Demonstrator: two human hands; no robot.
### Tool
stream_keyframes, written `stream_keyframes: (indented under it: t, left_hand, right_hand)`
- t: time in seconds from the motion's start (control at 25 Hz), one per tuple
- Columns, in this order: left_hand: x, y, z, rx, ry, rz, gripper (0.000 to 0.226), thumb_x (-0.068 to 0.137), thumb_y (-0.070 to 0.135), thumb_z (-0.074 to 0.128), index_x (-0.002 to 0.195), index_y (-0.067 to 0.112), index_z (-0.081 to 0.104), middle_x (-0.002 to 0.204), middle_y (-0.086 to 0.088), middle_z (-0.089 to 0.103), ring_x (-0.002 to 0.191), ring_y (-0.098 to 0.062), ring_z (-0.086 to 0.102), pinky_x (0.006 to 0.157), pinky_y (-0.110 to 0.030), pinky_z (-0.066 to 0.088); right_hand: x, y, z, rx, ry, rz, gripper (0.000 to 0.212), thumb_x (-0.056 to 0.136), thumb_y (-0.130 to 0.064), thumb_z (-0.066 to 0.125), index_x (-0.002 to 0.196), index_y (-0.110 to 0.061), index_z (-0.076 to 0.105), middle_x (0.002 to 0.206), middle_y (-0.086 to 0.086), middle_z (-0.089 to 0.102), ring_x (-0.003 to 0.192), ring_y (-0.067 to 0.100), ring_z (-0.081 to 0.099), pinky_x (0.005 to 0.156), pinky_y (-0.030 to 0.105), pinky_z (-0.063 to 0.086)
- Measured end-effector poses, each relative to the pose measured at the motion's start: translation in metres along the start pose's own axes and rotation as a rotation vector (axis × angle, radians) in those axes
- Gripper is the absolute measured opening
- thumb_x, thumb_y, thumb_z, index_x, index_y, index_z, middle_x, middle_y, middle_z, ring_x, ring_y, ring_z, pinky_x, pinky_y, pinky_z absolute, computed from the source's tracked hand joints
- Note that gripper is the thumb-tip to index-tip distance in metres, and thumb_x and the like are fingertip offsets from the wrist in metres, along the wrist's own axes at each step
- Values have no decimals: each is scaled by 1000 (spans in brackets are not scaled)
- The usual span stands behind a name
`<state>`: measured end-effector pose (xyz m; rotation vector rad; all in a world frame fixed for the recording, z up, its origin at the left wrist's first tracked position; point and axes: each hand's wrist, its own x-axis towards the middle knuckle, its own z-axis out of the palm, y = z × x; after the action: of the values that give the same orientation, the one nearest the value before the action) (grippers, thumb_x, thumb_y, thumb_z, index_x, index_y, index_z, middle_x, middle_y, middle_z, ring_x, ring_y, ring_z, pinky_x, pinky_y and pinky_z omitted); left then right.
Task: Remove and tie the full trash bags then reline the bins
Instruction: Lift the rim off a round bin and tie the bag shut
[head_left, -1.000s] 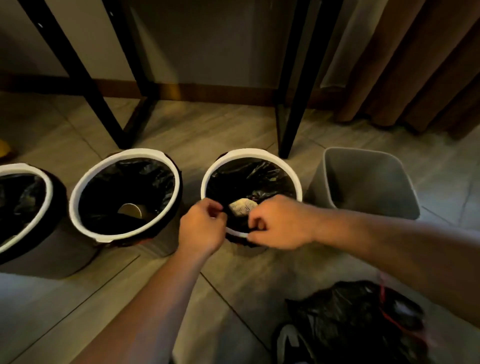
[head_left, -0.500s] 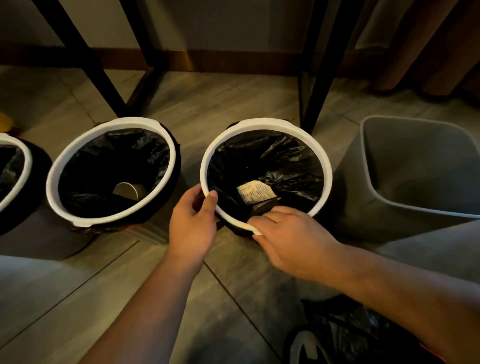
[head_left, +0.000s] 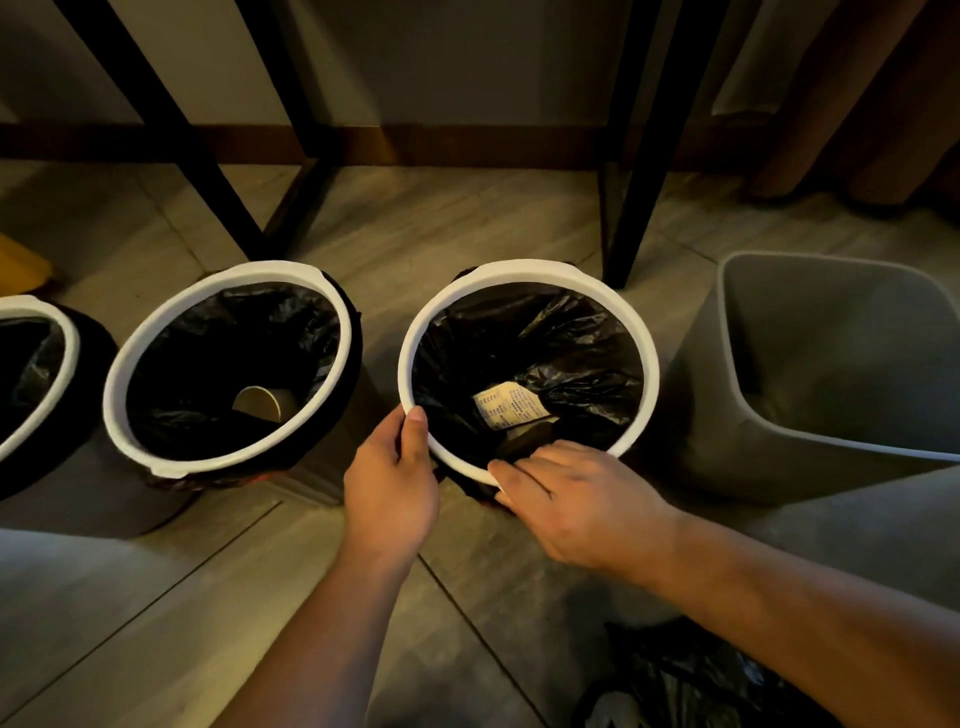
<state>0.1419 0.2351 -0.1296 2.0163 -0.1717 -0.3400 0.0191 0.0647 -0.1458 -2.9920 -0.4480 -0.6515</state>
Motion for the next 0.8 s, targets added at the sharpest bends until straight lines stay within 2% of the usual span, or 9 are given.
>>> stream_keyframes:
  t: [0.16,0.28,0.36,0.44,0.48,0.6,0.68,0.72,0.8]
  left_hand:
    - [-2,0,1,-48,26,-95,43,107,55,39,86,37,72,75,15,71,67,-2,62,69,-40,49]
    - [-5,2,4,-287,39,-208,34,101,45,46,91,55,77,93,31,75,98,-3,70,89,-40,53]
    - [-7,-1,7,-278,-1,-175,34,100,38,46,105,45,79,105,24,77,101,3,70,86,-30,56]
    - [-7,-3,10,-271,14,-145,29,101,37,49,108,40,77,105,17,78,96,0,72,73,-24,59]
    - [-7,-4,10,-257,33,-137,26,99,41,51,107,41,76,102,15,78,95,-4,73,73,-28,60]
    - [-4,-4,10,-215,59,-149,23,91,55,53,103,42,69,100,13,75,97,-12,71,90,-50,58]
    - [-2,0,10,-245,73,-189,19,89,57,55,98,42,61,101,8,73,100,-19,71,93,-60,57]
    - [-1,1,10,-273,73,-196,23,88,58,55,100,38,58,103,5,72,99,-22,72,91,-62,58]
    - [2,3,10,-279,48,-183,26,90,59,54,104,38,55,105,8,71,100,-21,73,88,-60,60]
  right_hand:
    - [-2,0,1,62,39,9,30,105,-19,62,126,1,69,105,15,77,88,27,74,74,42,61]
    - [1,0,0,114,39,26,32,106,-20,58,131,0,65,110,16,76,91,29,75,75,44,61]
    - [5,0,-4,124,31,50,33,103,-19,63,131,-1,65,108,14,77,88,28,74,74,43,62]
    - [7,-2,-11,119,-13,79,33,101,-19,67,130,-2,68,104,12,77,85,27,74,73,42,61]
    - [9,-4,-15,120,-32,89,33,101,-20,66,129,-3,69,103,11,77,85,26,74,74,42,61]
    - [21,-5,-34,85,2,84,31,106,-26,59,125,-6,72,96,8,76,82,24,72,71,41,59]
    - [33,3,-56,22,41,61,33,103,-34,64,124,-10,73,92,6,76,79,22,71,70,38,55]
    - [39,9,-67,9,2,40,38,98,-38,69,128,-13,71,95,5,77,83,22,72,74,39,54]
    - [49,23,-91,26,-257,13,54,92,-41,73,141,-22,58,110,1,75,99,22,72,88,41,53]
